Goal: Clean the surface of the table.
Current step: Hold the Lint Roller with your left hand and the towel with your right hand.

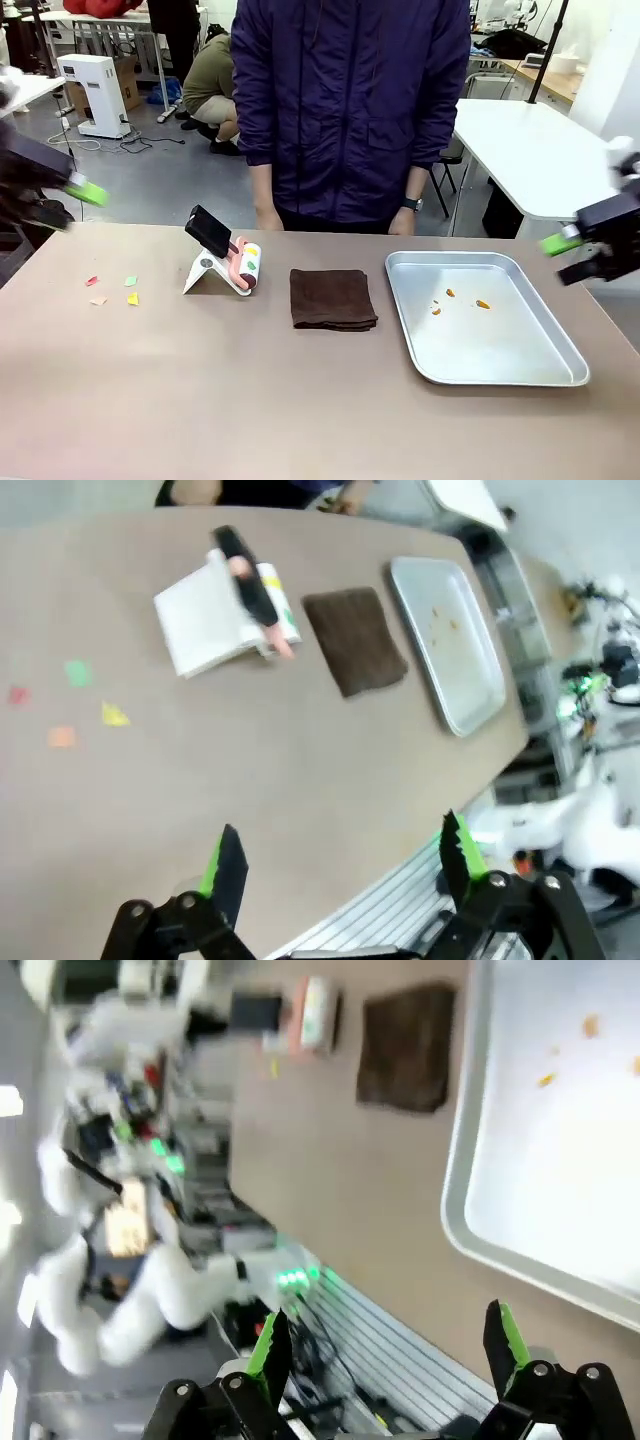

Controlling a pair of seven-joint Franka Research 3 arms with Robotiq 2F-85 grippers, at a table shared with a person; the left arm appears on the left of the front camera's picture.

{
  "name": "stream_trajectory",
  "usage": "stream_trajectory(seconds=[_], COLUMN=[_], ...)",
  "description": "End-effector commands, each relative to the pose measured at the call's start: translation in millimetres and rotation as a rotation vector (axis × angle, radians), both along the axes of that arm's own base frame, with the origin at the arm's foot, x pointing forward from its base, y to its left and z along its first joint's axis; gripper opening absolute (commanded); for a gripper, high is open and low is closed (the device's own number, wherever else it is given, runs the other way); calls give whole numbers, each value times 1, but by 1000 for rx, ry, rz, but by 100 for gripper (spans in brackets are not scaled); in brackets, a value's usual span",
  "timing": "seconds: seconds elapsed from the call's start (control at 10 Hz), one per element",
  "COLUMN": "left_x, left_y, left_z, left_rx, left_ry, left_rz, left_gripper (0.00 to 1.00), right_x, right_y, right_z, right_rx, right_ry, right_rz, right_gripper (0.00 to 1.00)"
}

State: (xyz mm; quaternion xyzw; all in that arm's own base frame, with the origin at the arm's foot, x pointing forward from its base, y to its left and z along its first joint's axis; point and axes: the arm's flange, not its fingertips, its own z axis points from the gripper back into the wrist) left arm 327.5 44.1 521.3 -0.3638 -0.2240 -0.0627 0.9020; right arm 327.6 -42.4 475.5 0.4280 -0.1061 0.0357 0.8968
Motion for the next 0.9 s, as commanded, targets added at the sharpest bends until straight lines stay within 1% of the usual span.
stream_trajectory(seconds=[0.0,0.1,0.2,0.3,0.4,0.5,0.6,0.7,0.8], left_x=[-29,-30,-34,-35,-42,-47,-50,-50,-49], left_y=[56,91,94,108,127,128,104,103,102], left_z=[-46,-62,-73,-89,-104,-113,-110,-109,-108], left_rx=[-130,-166,-193,-214,-261,-297,-285,-267,-230], left_ry=[-41,-21,-14,8,12,16,10,-1,-35], left_rz=[94,199,244,311,388,441,454,473,504], left_gripper=[100,100,100,100,100,100,100,100,100], right_x=[-27,-31,-32,-34,-39,-40,-41,-41,-23], right_y=[-46,-74,-97,-114,-117,-121,-122,-121,-158], right_z=[-37,-47,-59,-71,-74,-77,-78,-79,-65], right_rx=[117,182,242,301,271,280,283,260,294], right_ry=[-13,-27,-28,-28,-40,-37,-48,-71,6], right_rz=[-167,-271,-348,-428,-471,-499,-514,-534,-504], right_gripper=[100,100,100,100,100,100,100,100,100])
